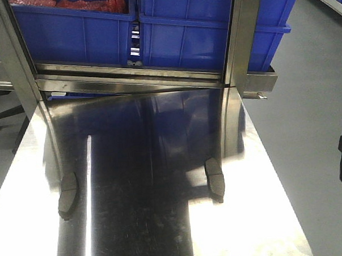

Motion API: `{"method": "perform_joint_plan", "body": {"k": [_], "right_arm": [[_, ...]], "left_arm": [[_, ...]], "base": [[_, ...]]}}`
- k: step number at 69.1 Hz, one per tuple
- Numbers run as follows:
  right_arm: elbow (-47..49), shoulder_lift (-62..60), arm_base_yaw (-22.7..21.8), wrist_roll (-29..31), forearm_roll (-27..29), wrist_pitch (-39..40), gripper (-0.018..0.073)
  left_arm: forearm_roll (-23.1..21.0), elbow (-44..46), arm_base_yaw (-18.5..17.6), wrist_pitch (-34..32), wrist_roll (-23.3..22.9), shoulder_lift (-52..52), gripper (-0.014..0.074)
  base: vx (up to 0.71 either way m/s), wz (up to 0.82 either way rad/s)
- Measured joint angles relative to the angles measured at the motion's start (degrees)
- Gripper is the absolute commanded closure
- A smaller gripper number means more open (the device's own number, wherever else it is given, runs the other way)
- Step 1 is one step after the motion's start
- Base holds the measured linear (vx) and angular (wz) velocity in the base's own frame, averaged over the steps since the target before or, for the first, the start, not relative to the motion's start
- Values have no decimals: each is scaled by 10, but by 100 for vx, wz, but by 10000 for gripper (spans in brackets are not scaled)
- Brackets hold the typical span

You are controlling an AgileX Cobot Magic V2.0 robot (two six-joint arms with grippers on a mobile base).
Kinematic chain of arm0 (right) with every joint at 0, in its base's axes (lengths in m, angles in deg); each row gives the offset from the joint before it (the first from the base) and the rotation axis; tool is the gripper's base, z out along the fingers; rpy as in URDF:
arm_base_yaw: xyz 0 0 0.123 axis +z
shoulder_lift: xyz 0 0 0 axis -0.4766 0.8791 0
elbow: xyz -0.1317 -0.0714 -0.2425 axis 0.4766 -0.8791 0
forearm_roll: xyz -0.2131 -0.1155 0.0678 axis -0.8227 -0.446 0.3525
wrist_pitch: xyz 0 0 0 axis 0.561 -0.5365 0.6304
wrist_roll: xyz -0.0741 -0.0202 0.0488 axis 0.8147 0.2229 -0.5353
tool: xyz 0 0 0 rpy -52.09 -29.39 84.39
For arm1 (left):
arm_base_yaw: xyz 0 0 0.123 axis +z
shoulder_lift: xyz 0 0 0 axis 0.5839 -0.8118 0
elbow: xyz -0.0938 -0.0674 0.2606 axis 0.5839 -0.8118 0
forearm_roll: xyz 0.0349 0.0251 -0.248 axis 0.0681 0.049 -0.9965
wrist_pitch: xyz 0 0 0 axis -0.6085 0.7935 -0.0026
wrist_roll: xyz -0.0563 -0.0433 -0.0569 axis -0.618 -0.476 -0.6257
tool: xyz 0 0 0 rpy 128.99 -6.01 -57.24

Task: Move and align brake pads A on conveyor
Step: 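Hold both brake pads and back the base away from the table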

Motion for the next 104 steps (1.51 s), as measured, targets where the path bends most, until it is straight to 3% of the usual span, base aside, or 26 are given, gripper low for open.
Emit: {"method": "perform_joint_plan", "body": {"k": [104], "right_arm": [[0,0,0,0,-1,-3,376]], "left_arm": [[0,0,0,0,0,0,482]], "base": [[-4,4]]}}
